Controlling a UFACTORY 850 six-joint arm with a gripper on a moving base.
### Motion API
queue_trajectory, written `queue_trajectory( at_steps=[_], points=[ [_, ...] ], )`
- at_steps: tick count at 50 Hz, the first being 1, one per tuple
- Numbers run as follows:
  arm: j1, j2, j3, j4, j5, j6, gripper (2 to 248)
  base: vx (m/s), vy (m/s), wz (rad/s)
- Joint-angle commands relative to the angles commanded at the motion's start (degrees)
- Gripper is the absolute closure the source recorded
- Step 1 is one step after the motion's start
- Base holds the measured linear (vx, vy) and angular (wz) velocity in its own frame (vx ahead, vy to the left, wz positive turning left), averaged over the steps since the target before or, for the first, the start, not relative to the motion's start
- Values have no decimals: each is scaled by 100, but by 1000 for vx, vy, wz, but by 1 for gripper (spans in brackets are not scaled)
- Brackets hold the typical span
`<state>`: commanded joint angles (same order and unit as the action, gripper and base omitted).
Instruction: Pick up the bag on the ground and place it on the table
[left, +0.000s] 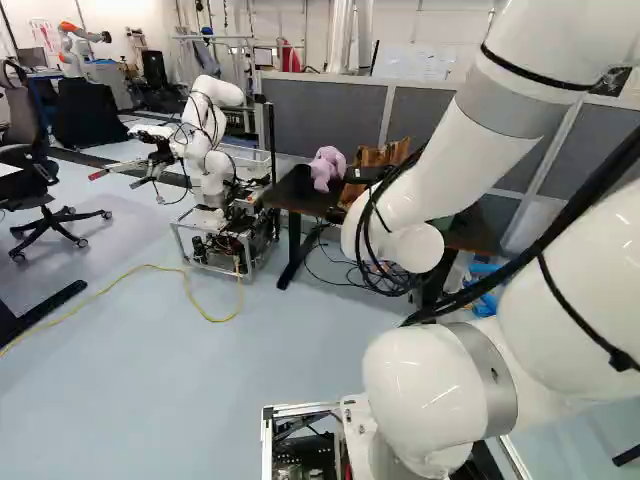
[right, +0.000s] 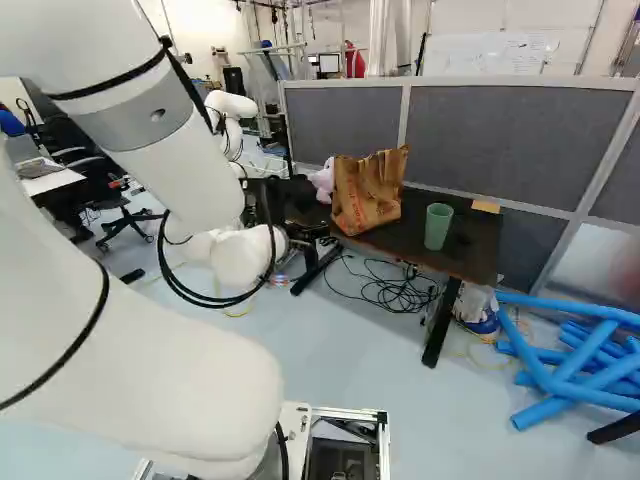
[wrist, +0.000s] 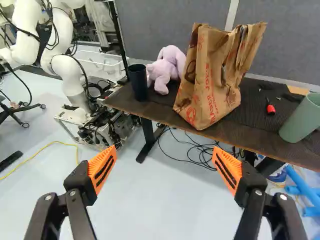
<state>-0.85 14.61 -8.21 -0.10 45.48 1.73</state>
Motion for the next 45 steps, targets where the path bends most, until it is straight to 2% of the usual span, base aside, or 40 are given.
queue_trajectory(
  at_steps=[22,45],
  points=[
    [71,116,267,8,376,-144,3,0,0,0],
    [85,139,321,10,452,-173,3,0,0,0]
  ],
)
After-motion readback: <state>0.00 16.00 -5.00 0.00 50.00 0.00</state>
